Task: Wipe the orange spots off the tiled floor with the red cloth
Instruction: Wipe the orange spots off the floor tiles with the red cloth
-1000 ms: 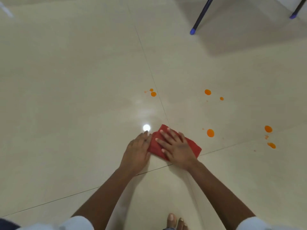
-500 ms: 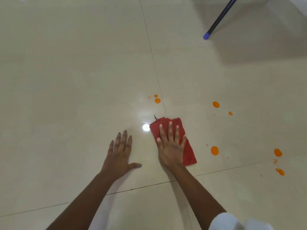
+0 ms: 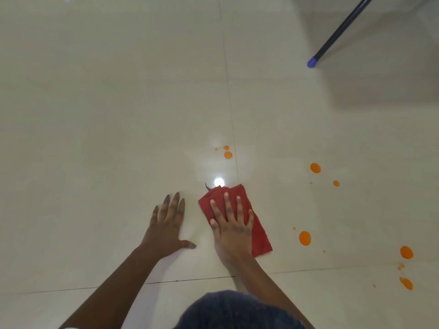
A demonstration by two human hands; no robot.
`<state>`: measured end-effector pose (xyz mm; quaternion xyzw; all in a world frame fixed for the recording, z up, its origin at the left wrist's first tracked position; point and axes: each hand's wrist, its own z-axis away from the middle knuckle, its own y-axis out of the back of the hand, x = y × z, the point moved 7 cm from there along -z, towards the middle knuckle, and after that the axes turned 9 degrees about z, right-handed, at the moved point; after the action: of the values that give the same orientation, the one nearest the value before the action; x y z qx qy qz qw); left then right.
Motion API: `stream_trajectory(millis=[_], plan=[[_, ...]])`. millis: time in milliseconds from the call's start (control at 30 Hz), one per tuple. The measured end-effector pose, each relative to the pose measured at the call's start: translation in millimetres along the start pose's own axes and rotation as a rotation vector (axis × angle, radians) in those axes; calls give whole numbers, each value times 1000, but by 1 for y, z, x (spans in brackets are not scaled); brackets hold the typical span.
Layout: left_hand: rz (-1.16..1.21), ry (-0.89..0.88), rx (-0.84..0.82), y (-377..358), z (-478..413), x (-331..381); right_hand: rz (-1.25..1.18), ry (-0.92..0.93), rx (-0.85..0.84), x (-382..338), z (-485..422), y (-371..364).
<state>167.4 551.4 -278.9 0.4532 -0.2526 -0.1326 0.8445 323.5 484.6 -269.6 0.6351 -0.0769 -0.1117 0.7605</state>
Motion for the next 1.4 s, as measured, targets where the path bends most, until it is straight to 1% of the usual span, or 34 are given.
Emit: stream_trajectory(millis=[67, 100, 133, 200, 267, 300, 367, 400, 433, 467, 533, 567, 600, 667, 733, 767, 800, 867, 900, 933, 967, 1033, 1067, 1100, 1133, 1167, 1200, 1233, 1267, 1300, 1333, 1367, 1400], plan=[[35, 7, 18, 13, 1, 6, -27, 74, -45, -10, -17, 8], [73, 20, 29, 20, -1, 11, -38, 105, -39, -15, -32, 15], [101, 51, 40, 26, -5, 14, -24, 135, 5, -19, -55, 23], [109, 84, 77, 37, -17, 21, 15, 151, 11, -13, -105, 34], [117, 110, 76, 43, -35, 15, -21, 38, -27, 10, -138, 35], [123, 125, 78, 46, -43, 9, -48, -40, -17, 22, -140, 33], [96, 133, 53, 47, -53, -1, -66, -204, 39, 33, -109, 28], [80, 122, 25, 46, -57, -4, -79, -224, 71, 22, -85, 27], [77, 110, 5, 43, -59, -6, -91, -182, 80, 4, -64, 25], [98, 101, 5, 43, -63, -9, -105, -96, 52, -19, -58, 21], [133, 82, 23, 47, -67, -11, -76, 107, 88, -50, -95, 29], [127, 71, 23, 48, -70, -12, -62, 155, 76, -49, -130, 36], [107, 63, 18, 49, -73, -12, -28, 136, 39, -37, -163, 41], [91, 77, 1, 47, -71, -14, -19, -48, 3, 12, -194, 38], [96, 109, 13, 45, -68, -17, -70, -224, 48, 44, -168, 30], [85, 119, 12, 45, -67, -17, -65, -278, 78, 39, -141, 29], [83, 124, 5, 46, -67, -17, -70, -246, 86, 18, -114, 29], [97, 113, 4, 46, -67, -17, -73, -63, 68, -35, -92, 23], [109, 104, 3, 48, -68, -18, -55, 59, 88, -56, -106, 26], [113, 93, 2, 48, -69, -18, -55, 139, 94, -61, -135, 33], [114, 85, 6, 49, -70, -20, -46, 149, 46, -51, -168, 39], [131, 87, 5, 47, -71, -22, -19, -43, 25, 7, -209, 42], [144, 98, 8, 46, -70, -22, -27, -147, 10, 37, -208, 37], [148, 106, 17, 44, -69, -21, -64, -237, 38, 56, -192, 32], [149, 111, 21, 44, -68, -19, -65, -320, 74, 60, -162, 30], [146, 113, 19, 43, -67, -18, -82, -324, 104, 43, -127, 30], [143, 110, 22, 42, -66, -19, -99, -239, 93, 11, -99, 28], [150, 100, 38, 44, -67, -20, -95, -117, 68, -22, -86, 22], [164, 83, 56, 46, -67, -21, -68, 8, 83, -51, -87, 22], [180, 68, 64, 48, -69, -21, -59, 124, 107, -69, -110, 26], [181, 58, 67, 48, -70, -22, -47, 167, 93, -68, -144, 33], [168, 55, 71, 49, -72, -23, -22, 140, 54, -54, -177, 38], [152, 58, 69, 48, -73, -23, -3, 49, 53, -28, -201, 40]])
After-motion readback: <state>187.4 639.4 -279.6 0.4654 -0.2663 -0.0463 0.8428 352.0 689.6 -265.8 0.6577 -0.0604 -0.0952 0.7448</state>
